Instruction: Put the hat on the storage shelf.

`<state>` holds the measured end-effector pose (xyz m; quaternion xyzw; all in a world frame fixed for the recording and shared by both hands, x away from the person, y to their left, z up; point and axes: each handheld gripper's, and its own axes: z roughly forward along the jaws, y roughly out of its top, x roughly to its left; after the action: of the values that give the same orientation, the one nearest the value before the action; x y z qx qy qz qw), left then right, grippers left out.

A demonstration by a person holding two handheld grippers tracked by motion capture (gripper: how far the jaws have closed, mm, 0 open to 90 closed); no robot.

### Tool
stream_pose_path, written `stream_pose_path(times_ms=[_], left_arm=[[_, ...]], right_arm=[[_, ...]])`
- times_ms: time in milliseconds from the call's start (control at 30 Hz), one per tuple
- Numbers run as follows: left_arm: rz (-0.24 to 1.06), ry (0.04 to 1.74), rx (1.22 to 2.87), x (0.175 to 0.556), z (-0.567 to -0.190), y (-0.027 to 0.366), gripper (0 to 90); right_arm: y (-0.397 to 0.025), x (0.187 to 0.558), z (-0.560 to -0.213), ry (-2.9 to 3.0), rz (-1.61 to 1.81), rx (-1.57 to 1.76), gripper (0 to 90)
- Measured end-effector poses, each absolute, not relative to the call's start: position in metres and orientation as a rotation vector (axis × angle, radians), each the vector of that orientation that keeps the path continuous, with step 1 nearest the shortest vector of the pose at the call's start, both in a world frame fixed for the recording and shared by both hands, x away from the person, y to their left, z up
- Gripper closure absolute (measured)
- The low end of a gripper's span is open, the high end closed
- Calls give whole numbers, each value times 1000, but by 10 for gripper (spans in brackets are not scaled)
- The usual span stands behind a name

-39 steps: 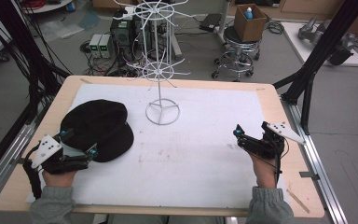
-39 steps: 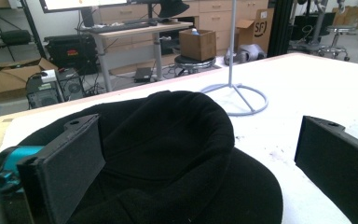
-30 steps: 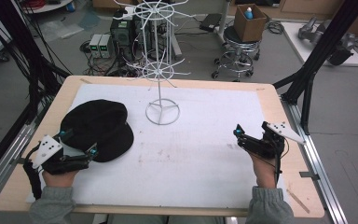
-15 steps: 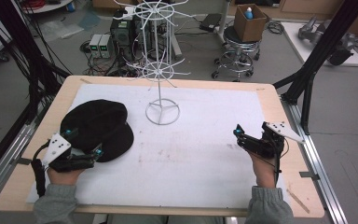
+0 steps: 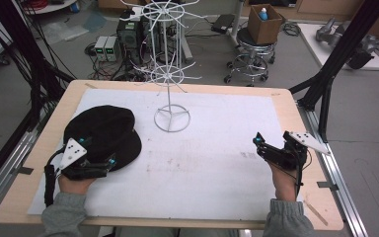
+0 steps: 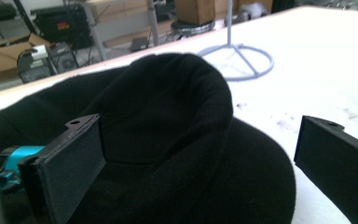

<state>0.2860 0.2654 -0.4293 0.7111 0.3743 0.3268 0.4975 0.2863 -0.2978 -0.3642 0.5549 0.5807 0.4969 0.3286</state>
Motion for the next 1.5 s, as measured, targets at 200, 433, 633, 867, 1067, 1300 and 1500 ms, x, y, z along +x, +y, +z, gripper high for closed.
stream_pose_path(times_ms=[200,433,633,867,1067,1300,1500], left_arm=[[774,938,1771,293,-435,258,35],[769,954,1811,298,-440,255,148],[811,1005,1807,298,-440,256,282],[777,1031,1777,300,-442,261,401],[754,979,1787,301,-443,262,521],[718,950,1775,301,-442,262,627],[705,1000,1753,300,-439,260,669]], right_arm=[[-301,284,-363,1515,1297,1454,17],[-304,284,-363,1502,1303,1454,18],[-304,285,-364,1506,1306,1454,18],[-304,285,-364,1502,1312,1467,18],[-305,286,-365,1499,1309,1474,18],[-306,287,-366,1498,1311,1480,18],[-307,287,-367,1497,1317,1486,41]])
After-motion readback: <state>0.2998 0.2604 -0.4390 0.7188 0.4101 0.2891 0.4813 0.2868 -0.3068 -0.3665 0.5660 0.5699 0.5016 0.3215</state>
